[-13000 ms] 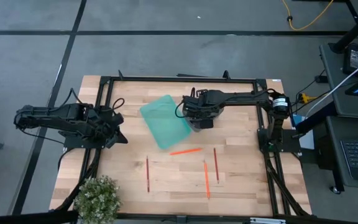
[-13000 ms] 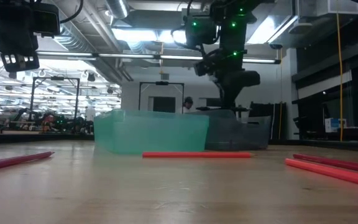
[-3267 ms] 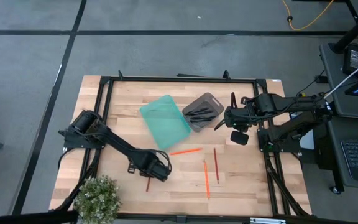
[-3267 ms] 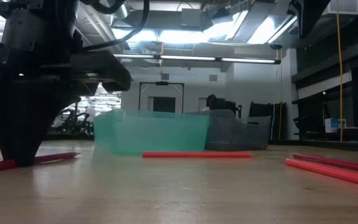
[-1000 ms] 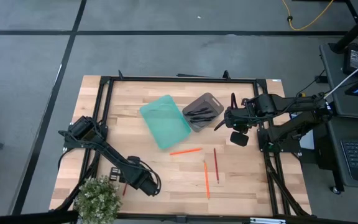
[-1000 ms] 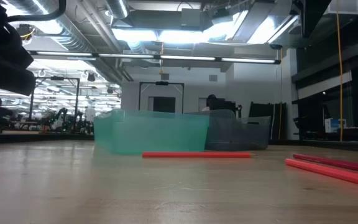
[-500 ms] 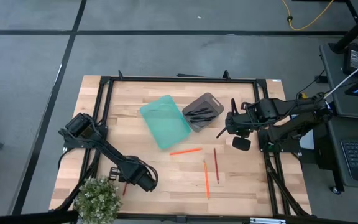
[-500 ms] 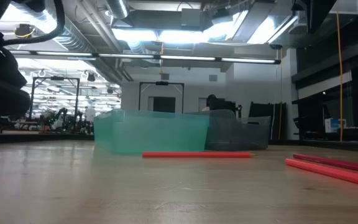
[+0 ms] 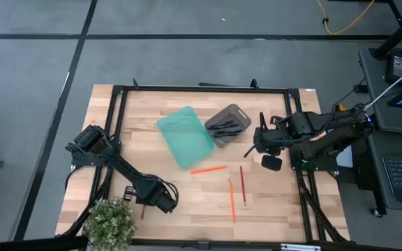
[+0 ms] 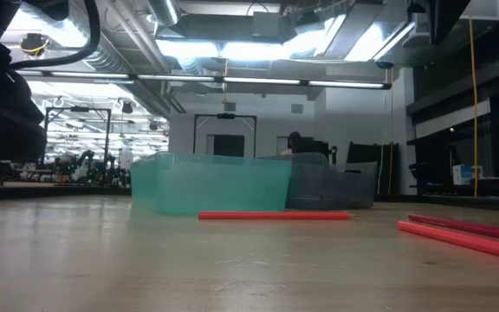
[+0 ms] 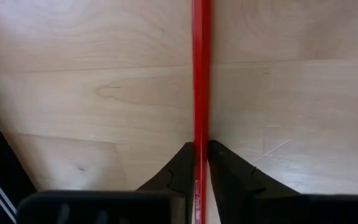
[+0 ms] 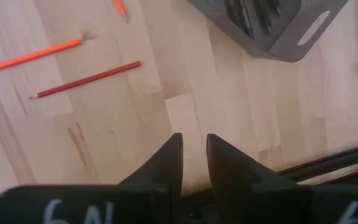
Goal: Sort pens & pencils
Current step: Put the left red pencil into the light blue bin
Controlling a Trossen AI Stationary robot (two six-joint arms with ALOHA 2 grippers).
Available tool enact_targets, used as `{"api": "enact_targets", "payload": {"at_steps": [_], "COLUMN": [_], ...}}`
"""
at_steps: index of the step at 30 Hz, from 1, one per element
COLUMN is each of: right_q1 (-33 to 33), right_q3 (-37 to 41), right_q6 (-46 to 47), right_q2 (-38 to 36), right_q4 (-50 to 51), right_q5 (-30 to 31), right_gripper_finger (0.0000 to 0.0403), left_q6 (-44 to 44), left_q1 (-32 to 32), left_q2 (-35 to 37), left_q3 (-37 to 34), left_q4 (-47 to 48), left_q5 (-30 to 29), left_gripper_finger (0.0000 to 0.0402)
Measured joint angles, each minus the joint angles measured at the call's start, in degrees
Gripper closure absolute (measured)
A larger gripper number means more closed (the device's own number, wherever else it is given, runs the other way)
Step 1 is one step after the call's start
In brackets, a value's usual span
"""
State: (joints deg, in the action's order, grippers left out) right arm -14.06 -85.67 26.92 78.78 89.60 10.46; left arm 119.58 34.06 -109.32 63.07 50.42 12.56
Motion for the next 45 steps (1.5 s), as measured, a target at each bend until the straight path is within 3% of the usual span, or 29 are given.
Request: {"api": "enact_targets", "payload": {"at_steps": [10,16,21,25,34,45], "right_q1": [-0.1,-0.1,-0.1,-0.2,-0.2,-0.2], "right_q3": [0.0,0.0,0.0,0.0,0.0,0.0], "right_q6": [-0.1,0.0,0.1,0.2,0.1,0.0], "right_q2": [0.0,0.0,0.0,0.0,0.0,0.0], "right_q4": [0.0,0.0,0.0,0.0,-0.1,-0.1], "right_q5": [0.0,0.0,0.0,-0.1,0.0,0.0], "right_gripper_finger": [0.0328,0.0328,0.0328,0.0328,0.0328,0.0328], "left_q6": [-1.2,-3.3,-7.2,-7.5,-7.7,-8.7], "left_q1": [-0.4,-1.7,-3.1,-4.0,-4.0,-3.8], "left_q2": [-0.2,-0.5,-1.6,-2.8,-2.8,-3.5], "left_q3": [1.9,4.0,3.8,4.0,4.0,7.8], "left_q4": [-0.2,-17.3,-21.1,-20.7,-19.3,-12.3], "left_q5": [-2.9,-9.8,-10.8,-7.7,-6.6,-8.5], "left_gripper_finger": [0.0351,0.0348,0.0348,0.0352,0.0353,0.0385]}}
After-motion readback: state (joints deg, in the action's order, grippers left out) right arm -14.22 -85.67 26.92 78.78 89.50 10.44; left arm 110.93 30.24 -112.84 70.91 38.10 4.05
